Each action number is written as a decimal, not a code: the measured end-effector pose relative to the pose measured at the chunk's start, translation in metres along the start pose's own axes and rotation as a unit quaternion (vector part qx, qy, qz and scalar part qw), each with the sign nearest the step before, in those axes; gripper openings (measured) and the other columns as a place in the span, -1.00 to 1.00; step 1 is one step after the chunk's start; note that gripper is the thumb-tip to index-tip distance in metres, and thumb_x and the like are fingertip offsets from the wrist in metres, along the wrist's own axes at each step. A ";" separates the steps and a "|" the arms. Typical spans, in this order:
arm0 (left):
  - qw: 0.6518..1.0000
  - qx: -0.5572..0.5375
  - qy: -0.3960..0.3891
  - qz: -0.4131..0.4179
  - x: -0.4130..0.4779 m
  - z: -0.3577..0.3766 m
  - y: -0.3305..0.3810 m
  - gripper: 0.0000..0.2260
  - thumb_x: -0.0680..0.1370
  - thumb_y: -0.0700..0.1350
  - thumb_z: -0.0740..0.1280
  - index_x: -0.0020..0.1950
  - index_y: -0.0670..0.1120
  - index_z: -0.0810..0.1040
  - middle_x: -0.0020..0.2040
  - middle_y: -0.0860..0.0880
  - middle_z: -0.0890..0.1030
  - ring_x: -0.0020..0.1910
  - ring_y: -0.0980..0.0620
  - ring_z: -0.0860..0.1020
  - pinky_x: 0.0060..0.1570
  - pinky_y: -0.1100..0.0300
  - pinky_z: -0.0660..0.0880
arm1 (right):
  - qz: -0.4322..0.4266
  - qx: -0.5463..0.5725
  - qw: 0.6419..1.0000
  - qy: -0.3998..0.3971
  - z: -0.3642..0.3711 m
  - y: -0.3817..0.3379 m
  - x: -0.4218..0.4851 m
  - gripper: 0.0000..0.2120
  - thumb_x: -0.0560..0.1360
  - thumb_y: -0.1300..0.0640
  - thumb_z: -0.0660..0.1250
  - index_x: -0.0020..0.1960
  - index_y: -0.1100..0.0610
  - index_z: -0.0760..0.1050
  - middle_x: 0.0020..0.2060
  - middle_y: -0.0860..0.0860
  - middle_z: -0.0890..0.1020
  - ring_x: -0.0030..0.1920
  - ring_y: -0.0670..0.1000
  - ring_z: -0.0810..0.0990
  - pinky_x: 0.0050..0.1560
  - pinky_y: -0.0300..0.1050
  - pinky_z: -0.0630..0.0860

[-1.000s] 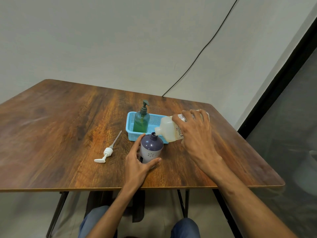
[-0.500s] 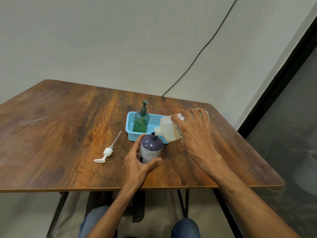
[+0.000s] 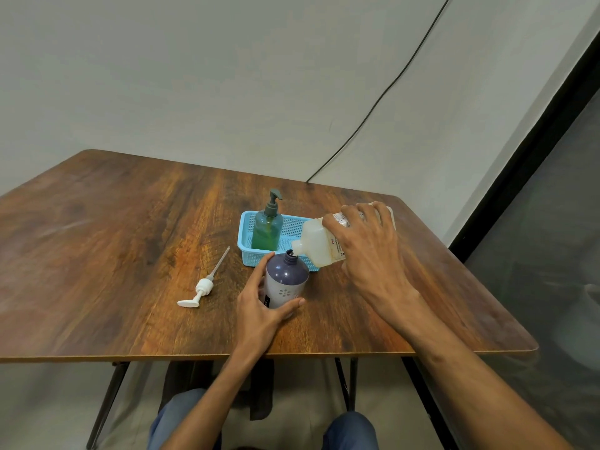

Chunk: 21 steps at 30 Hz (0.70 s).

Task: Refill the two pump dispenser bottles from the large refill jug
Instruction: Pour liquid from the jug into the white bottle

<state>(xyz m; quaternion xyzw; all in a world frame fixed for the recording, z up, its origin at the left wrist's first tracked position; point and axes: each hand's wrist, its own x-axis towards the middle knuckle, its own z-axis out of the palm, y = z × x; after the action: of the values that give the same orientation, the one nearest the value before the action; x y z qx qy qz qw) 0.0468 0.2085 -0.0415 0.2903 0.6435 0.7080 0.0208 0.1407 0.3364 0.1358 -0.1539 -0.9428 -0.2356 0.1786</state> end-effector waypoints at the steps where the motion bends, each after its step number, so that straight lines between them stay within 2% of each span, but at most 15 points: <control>1: 1.000 -0.001 0.000 0.000 0.000 0.000 0.000 -0.08 0.26 0.06 0.66 0.56 0.11 0.33 0.41 0.18 0.48 0.34 0.32 0.47 0.18 0.50 0.42 | 0.000 0.001 1.000 0.003 0.000 0.000 0.000 -0.48 0.43 0.14 0.45 0.36 0.03 0.44 0.29 0.16 0.52 0.32 0.25 0.42 0.42 0.21 0.19; 11: 1.000 0.001 0.000 0.001 0.000 -0.001 -0.003 -0.07 0.26 0.12 0.65 0.56 0.12 0.32 0.43 0.17 0.48 0.36 0.30 0.47 0.23 0.46 0.44 | -0.005 0.007 1.000 0.002 -0.005 -0.001 0.001 -0.50 0.40 0.16 0.44 0.33 0.04 0.46 0.25 0.17 0.54 0.28 0.26 0.44 0.40 0.22 0.20; 21: 1.000 -0.005 -0.001 -0.001 -0.001 0.000 0.000 -0.08 0.27 0.07 0.66 0.56 0.08 0.33 0.41 0.20 0.49 0.33 0.32 0.49 0.20 0.46 0.45 | -0.017 -0.006 1.000 0.003 -0.006 -0.001 0.004 -0.52 0.41 0.17 0.43 0.31 0.03 0.45 0.22 0.15 0.55 0.26 0.25 0.44 0.40 0.22 0.20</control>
<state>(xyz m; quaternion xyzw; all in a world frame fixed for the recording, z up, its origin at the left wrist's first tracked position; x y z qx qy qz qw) 0.0472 0.2079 -0.0414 0.2905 0.6398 0.7111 0.0237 0.1380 0.3337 0.1417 -0.1385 -0.9434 -0.2444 0.1762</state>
